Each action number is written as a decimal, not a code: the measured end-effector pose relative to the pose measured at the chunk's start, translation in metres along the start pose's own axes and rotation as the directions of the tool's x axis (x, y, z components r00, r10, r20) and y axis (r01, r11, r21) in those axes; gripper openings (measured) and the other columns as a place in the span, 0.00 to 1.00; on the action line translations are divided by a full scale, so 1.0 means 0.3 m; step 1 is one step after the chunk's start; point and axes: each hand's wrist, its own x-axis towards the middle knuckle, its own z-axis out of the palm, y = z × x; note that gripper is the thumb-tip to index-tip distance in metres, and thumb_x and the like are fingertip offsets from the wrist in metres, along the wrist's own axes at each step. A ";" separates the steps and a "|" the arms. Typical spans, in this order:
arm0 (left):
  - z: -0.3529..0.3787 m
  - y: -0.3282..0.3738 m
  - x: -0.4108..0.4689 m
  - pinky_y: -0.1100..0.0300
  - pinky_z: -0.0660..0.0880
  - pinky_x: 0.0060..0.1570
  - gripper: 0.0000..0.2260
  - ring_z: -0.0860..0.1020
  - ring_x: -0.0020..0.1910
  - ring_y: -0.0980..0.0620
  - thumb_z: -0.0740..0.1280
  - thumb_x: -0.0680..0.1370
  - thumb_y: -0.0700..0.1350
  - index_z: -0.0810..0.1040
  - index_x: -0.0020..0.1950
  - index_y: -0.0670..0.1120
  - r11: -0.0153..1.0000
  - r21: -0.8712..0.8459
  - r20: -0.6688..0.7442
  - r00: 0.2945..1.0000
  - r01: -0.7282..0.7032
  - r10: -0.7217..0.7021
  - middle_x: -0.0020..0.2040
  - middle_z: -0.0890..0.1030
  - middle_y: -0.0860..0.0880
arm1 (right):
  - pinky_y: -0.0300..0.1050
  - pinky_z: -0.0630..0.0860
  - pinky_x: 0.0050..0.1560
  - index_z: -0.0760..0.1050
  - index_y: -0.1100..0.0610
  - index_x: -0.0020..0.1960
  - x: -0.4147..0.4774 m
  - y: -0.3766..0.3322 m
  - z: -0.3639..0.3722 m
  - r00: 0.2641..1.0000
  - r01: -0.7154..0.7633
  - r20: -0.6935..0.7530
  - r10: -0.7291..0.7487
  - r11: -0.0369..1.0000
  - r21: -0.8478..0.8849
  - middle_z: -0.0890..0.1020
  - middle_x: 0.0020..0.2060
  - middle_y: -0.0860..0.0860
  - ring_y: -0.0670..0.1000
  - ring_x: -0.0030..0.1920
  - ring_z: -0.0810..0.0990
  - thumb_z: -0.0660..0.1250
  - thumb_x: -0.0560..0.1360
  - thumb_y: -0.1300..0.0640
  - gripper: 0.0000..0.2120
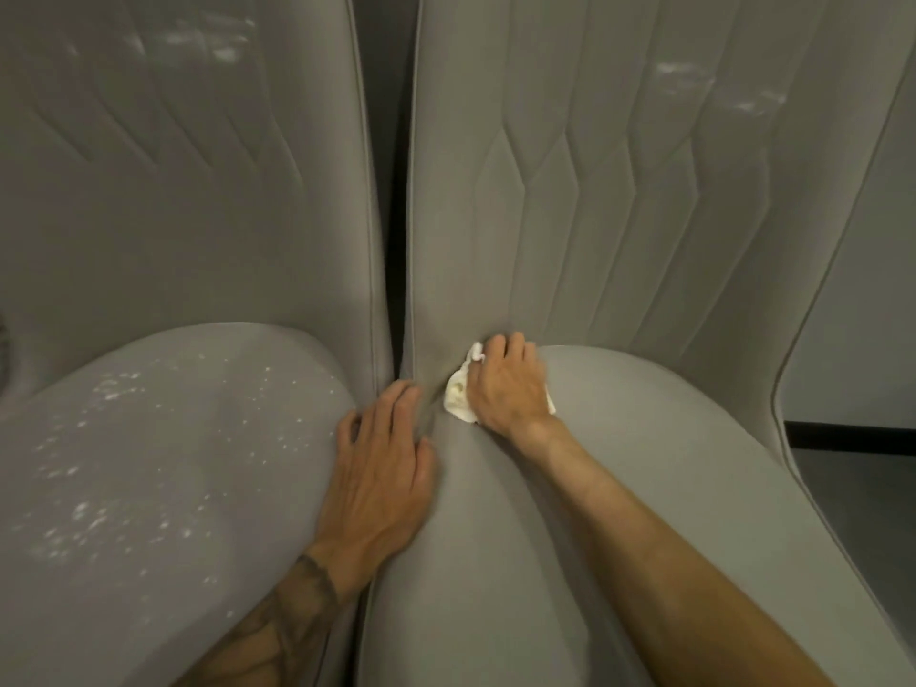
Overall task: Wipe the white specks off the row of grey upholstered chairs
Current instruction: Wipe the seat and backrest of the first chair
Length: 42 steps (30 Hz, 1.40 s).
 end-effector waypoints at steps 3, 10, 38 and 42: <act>-0.001 -0.007 0.003 0.47 0.63 0.71 0.26 0.70 0.74 0.47 0.54 0.78 0.46 0.64 0.77 0.47 0.997 -0.073 0.003 1.000 0.009 -0.008 0.75 0.71 0.45 | 0.54 0.65 0.55 0.69 0.58 0.59 -0.089 -0.091 0.030 0.995 0.094 -0.040 -0.091 0.992 0.079 0.72 0.59 0.58 0.59 0.59 0.70 0.53 0.81 0.51 0.13; -0.011 -0.014 -0.002 0.44 0.63 0.73 0.30 0.70 0.73 0.45 0.54 0.74 0.46 0.65 0.77 0.45 0.997 -0.083 0.035 0.999 0.000 0.003 0.75 0.71 0.43 | 0.54 0.65 0.58 0.72 0.57 0.58 -0.016 0.048 0.012 0.989 0.141 -0.061 -0.138 0.988 0.065 0.74 0.58 0.58 0.60 0.58 0.71 0.54 0.82 0.50 0.13; -0.018 -0.006 0.001 0.42 0.67 0.68 0.28 0.74 0.70 0.41 0.55 0.74 0.45 0.70 0.74 0.42 1.000 -0.023 0.046 0.999 0.002 -0.001 0.74 0.72 0.42 | 0.55 0.69 0.55 0.80 0.59 0.53 0.041 0.301 -0.026 0.984 0.025 -0.180 -0.014 0.998 0.059 0.78 0.52 0.59 0.63 0.52 0.75 0.60 0.79 0.58 0.11; -0.013 -0.003 0.001 0.42 0.67 0.69 0.28 0.73 0.71 0.41 0.57 0.74 0.44 0.69 0.75 0.43 1.000 -0.020 0.042 0.999 -0.005 0.005 0.74 0.71 0.43 | 0.53 0.66 0.59 0.78 0.58 0.54 0.033 0.349 -0.017 0.963 -0.167 -0.202 0.179 0.983 0.074 0.79 0.53 0.59 0.61 0.57 0.73 0.57 0.81 0.54 0.13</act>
